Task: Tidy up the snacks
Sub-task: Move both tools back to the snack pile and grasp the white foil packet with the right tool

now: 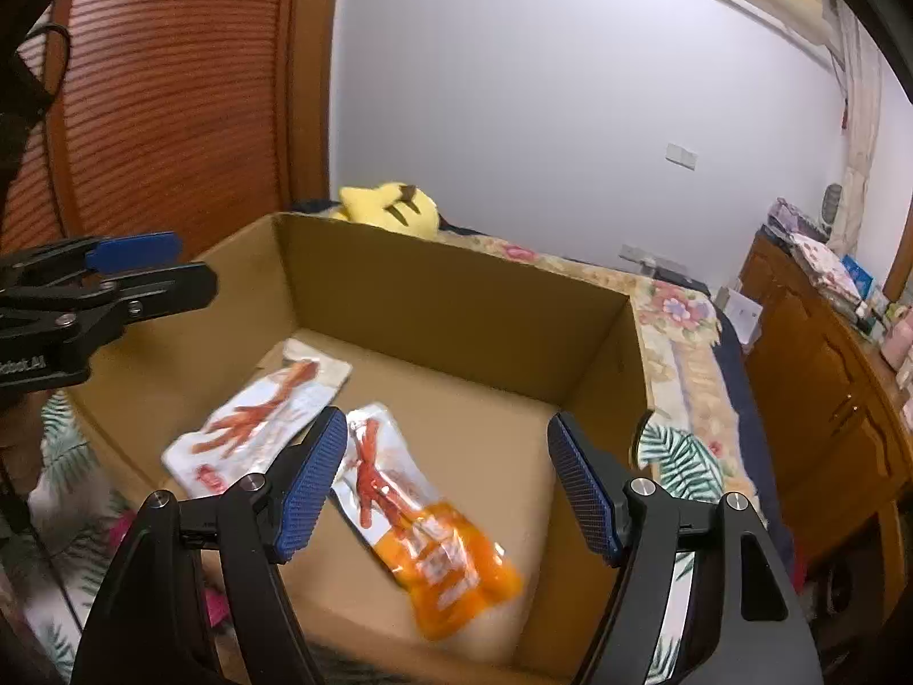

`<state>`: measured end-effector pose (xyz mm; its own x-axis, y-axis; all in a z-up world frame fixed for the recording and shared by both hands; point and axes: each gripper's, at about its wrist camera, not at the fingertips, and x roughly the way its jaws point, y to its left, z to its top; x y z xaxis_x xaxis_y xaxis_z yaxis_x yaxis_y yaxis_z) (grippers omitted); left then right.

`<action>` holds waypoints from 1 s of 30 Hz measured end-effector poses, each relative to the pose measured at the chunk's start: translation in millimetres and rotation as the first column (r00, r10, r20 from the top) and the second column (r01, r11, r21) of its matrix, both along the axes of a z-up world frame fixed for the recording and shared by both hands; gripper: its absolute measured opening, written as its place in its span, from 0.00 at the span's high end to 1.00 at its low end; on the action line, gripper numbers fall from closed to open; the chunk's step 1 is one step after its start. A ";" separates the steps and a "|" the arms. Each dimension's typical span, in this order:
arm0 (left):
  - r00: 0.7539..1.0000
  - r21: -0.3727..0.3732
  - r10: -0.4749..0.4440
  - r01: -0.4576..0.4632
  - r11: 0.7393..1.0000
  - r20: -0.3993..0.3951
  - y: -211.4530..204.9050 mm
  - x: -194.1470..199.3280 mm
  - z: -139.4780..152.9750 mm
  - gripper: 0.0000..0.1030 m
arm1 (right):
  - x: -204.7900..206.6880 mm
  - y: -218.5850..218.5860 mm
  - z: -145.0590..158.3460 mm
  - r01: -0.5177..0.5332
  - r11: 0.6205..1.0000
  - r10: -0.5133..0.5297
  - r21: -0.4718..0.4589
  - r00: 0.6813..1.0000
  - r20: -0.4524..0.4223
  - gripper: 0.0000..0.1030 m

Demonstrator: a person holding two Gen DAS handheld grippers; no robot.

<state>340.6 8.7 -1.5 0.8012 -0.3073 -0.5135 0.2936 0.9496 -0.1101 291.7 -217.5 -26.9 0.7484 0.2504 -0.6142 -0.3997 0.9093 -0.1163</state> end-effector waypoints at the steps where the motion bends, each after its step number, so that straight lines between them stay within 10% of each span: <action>1: 1.000 -0.004 -0.005 0.005 1.000 0.011 0.5 -4.1 3.6 0.24 | -9.8 -1.1 2.3 -0.008 1.000 0.008 0.013 1.000 0.007 0.28; 14: 0.997 -0.005 -0.050 0.050 0.999 0.062 -1.6 -76.2 19.1 0.12 | -129.3 -17.9 11.1 -0.065 0.991 0.060 0.118 0.997 0.049 0.28; 30: 0.993 0.020 -0.104 0.105 0.994 -0.048 -17.2 -138.2 -56.6 0.09 | -198.2 -82.2 -55.9 0.114 0.979 -0.101 0.166 0.991 -0.087 0.28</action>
